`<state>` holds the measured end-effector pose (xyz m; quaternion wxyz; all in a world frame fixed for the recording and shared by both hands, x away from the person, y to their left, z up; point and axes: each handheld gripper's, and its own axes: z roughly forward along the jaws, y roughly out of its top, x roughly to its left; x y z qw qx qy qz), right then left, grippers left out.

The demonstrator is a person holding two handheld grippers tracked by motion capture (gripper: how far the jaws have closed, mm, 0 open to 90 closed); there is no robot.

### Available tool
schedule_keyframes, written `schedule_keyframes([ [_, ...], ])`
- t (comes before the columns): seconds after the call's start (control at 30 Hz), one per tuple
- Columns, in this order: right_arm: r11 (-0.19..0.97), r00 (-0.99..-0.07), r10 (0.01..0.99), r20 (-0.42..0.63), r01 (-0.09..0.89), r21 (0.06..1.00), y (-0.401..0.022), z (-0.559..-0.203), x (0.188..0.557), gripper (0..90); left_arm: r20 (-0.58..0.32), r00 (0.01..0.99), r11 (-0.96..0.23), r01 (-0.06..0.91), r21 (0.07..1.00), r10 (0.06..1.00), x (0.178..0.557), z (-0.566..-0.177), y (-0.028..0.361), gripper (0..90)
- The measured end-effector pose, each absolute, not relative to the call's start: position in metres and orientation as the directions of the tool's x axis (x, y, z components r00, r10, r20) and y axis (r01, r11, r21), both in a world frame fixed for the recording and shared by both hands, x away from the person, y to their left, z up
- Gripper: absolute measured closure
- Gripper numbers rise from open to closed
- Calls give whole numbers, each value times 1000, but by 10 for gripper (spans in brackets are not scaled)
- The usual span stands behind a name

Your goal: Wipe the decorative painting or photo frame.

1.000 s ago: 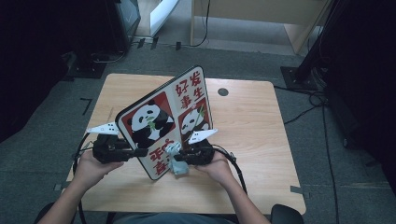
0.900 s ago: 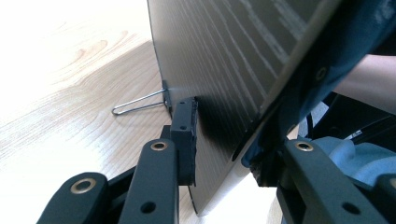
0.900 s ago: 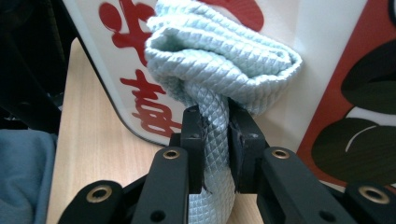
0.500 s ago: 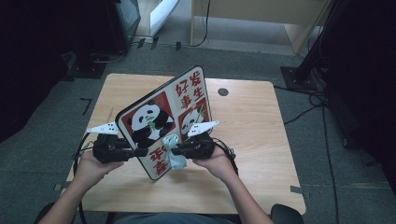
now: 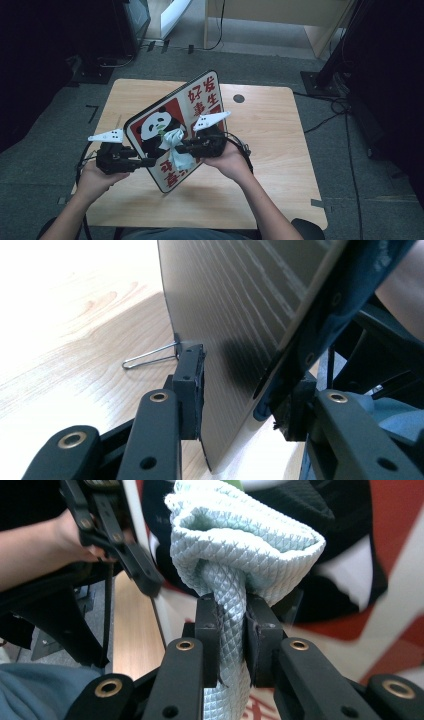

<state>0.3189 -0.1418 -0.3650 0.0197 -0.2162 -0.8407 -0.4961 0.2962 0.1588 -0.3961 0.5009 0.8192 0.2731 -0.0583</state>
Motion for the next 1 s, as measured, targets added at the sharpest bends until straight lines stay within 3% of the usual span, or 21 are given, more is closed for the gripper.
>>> schedule_keyframes([
  [0.33,415,-921,315,228,350,840,-120,-320,326,792,-369,848,-348,501,793,379,294,-390,164,626],
  [0.63,412,-941,271,202,303,859,-93,-281,327,791,-357,851,-361,495,790,385,293,-389,163,699],
  [1.0,421,-948,260,185,284,862,-79,-282,327,788,-351,852,-368,493,789,388,292,-388,162,706],
])
